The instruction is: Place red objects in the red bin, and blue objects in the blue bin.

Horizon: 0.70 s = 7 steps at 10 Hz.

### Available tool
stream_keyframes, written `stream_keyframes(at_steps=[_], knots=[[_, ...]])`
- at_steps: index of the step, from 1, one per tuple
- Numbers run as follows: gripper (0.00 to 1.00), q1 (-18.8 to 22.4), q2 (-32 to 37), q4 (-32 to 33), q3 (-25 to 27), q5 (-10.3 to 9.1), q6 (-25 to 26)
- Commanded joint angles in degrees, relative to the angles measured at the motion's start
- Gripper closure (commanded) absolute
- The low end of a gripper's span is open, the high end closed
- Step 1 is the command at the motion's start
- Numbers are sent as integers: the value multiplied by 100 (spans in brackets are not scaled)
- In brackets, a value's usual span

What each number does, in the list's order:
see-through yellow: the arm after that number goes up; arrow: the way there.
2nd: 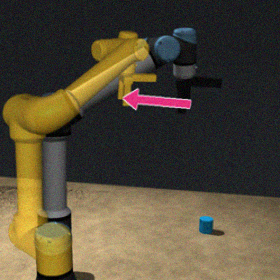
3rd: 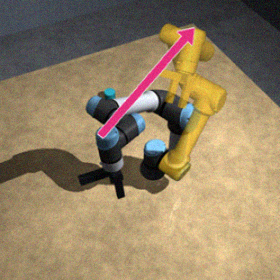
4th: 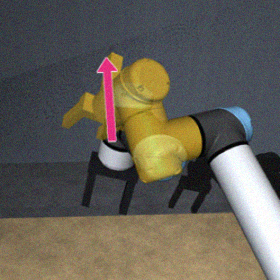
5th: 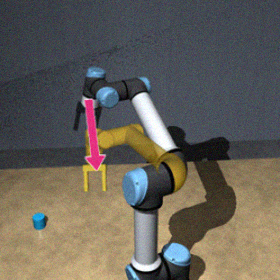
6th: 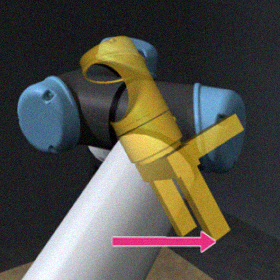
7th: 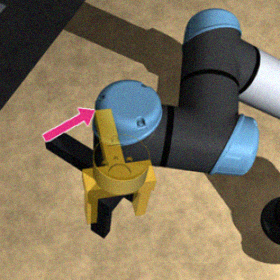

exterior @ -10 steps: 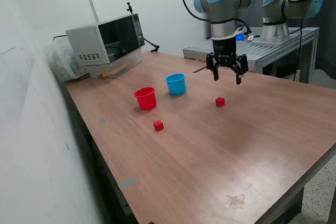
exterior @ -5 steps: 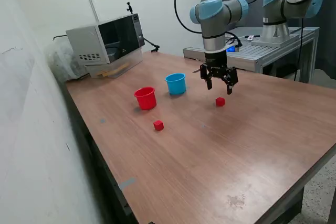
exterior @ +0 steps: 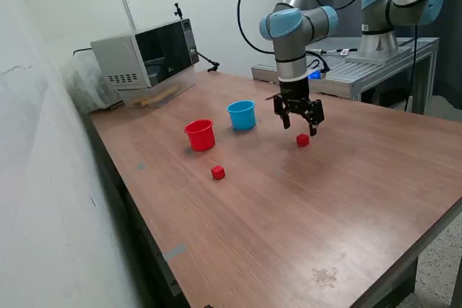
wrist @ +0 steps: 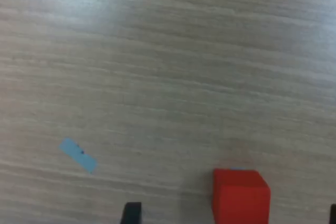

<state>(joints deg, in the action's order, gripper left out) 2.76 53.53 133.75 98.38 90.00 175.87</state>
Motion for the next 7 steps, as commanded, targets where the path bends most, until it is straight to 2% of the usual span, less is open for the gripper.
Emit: stream_keyframes(at_steps=[1,2,7], knots=[[0,-4,-18,28,5,-9,0],[100,-4,-18,28,5,0,0],[100,-4,-9,28,40,-9,0]])
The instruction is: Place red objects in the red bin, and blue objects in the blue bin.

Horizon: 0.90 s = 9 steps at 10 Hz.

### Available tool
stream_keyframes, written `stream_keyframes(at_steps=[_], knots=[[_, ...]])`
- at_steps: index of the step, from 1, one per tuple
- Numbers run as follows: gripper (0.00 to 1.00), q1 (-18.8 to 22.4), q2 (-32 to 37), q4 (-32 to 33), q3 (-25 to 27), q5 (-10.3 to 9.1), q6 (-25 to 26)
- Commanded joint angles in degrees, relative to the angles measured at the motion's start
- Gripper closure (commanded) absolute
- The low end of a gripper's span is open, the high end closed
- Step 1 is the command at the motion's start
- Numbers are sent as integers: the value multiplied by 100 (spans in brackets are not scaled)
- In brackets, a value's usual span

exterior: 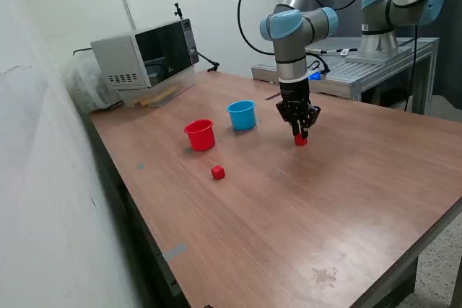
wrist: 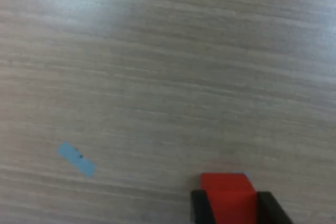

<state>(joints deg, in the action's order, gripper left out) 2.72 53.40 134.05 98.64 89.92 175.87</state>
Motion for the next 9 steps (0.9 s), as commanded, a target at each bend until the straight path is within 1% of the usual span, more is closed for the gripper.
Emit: stream_keyframes(at_steps=[1,3,4,5,8,9], knots=[[100,9,4,-10,24,-1,0],[100,9,39,-89,-37,8,-9],[100,9,196,-116,-38,8,-9],[100,18,476,-333,-55,8,-9],[100,26,1425,-721,-82,8,-18],[100,26,1541,-722,-99,42,-18]])
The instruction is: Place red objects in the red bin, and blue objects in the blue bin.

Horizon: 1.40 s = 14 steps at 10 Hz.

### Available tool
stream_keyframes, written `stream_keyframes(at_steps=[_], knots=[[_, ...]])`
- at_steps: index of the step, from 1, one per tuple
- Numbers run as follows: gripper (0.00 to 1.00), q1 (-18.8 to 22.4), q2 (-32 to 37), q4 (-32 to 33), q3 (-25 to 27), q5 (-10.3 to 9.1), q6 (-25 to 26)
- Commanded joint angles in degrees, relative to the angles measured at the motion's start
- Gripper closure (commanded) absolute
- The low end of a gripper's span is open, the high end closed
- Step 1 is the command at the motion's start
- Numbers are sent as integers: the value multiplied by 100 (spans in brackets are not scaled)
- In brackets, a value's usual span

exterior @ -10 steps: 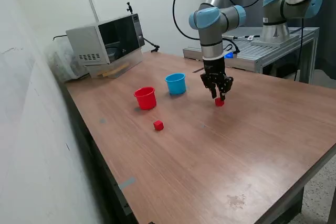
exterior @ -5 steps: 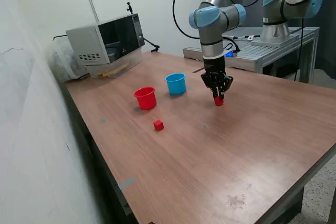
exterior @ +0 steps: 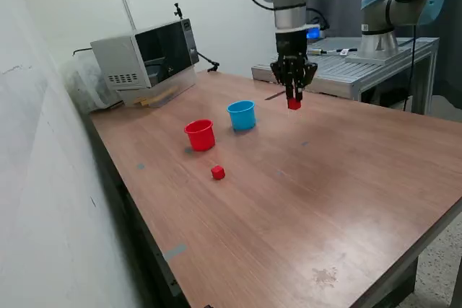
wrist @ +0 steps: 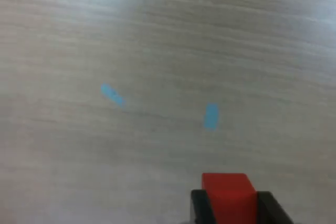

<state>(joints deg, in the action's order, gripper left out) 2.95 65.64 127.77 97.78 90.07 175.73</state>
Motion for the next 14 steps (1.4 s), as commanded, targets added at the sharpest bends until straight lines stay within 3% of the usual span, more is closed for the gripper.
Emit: stream_keyframes(at_steps=[1,2,7,9,14], knots=[[100,-13,318,-95,-135,37,-4],[100,-31,266,-95,-476,46,-4],[100,-1198,-954,-112,-2226,55,5],[100,-1515,-1385,-104,-2517,55,-4],[100,-1639,-1826,-95,-2553,81,5]])
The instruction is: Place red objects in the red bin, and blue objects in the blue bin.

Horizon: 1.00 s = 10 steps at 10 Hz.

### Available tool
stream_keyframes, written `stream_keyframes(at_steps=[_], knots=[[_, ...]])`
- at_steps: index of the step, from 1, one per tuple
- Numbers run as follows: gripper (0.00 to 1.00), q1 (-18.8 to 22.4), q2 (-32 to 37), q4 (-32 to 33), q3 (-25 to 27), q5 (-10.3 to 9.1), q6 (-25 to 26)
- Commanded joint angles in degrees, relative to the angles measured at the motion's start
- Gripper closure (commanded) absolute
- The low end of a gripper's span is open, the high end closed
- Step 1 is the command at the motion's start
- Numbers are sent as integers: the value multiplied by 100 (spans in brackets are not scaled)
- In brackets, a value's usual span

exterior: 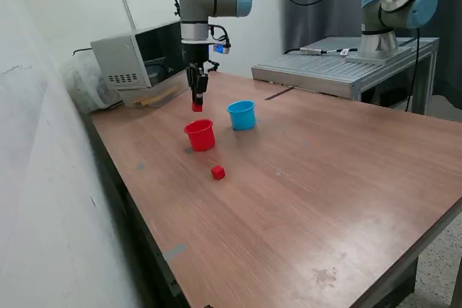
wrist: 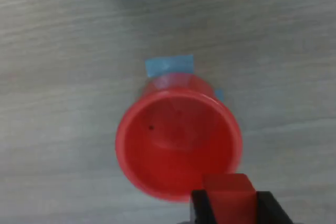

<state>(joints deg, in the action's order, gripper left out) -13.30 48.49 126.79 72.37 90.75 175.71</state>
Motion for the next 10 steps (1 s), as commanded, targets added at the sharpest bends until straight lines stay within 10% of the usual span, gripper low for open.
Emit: stream_keyframes(at_steps=[1,3,4,10], knots=[[100,-32,-146,4,-12,13,7],[100,-120,-146,13,32,13,-2],[0,-129,-146,13,40,22,-2],[0,-24,220,4,189,48,-2]])
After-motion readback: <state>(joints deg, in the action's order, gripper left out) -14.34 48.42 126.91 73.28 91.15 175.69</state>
